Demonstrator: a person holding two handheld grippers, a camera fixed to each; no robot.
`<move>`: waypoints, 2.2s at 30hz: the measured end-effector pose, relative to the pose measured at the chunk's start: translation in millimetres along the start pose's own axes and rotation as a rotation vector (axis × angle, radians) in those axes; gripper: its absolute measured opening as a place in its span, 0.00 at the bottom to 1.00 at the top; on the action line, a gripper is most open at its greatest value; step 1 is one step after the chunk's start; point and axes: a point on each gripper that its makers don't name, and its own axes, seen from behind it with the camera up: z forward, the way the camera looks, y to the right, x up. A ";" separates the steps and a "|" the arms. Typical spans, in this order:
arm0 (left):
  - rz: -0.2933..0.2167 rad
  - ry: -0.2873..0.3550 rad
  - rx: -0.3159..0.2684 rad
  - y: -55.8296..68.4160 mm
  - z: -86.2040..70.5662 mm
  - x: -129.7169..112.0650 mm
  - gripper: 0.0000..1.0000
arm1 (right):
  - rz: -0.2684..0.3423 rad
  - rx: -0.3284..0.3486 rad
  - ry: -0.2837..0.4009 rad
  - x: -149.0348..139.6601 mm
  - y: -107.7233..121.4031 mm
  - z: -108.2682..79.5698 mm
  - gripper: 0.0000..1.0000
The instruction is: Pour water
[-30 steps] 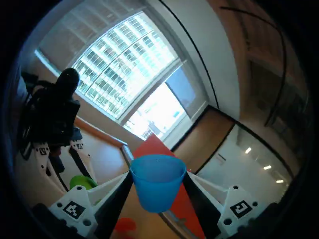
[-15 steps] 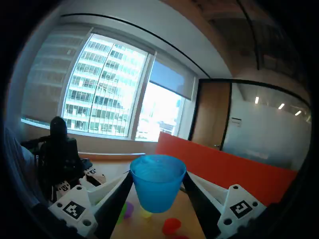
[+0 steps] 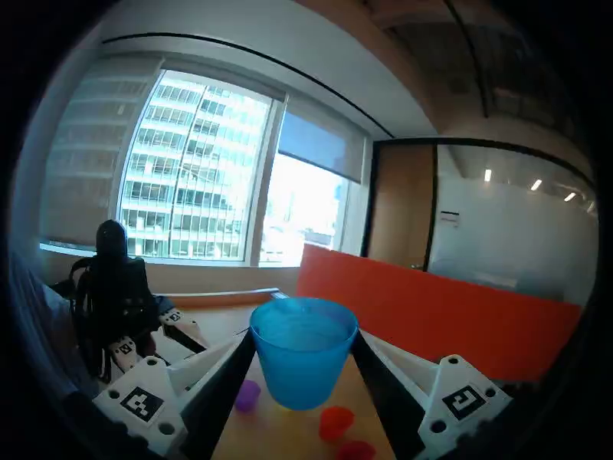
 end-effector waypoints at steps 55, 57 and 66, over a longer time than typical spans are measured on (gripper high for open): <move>-0.031 -0.294 -0.032 -6.6 2.5 -132.7 0.88 | 0.076 0.089 -0.286 -195.8 -4.7 -19.7 0.91; -0.030 -0.307 -0.035 -6.3 2.8 -137.3 0.88 | 0.078 0.095 -0.304 -203.2 -5.8 -20.4 0.91; -0.031 -0.361 -0.047 -6.5 2.7 -158.1 0.88 | 0.094 0.124 -0.364 -228.2 -11.2 -20.8 0.91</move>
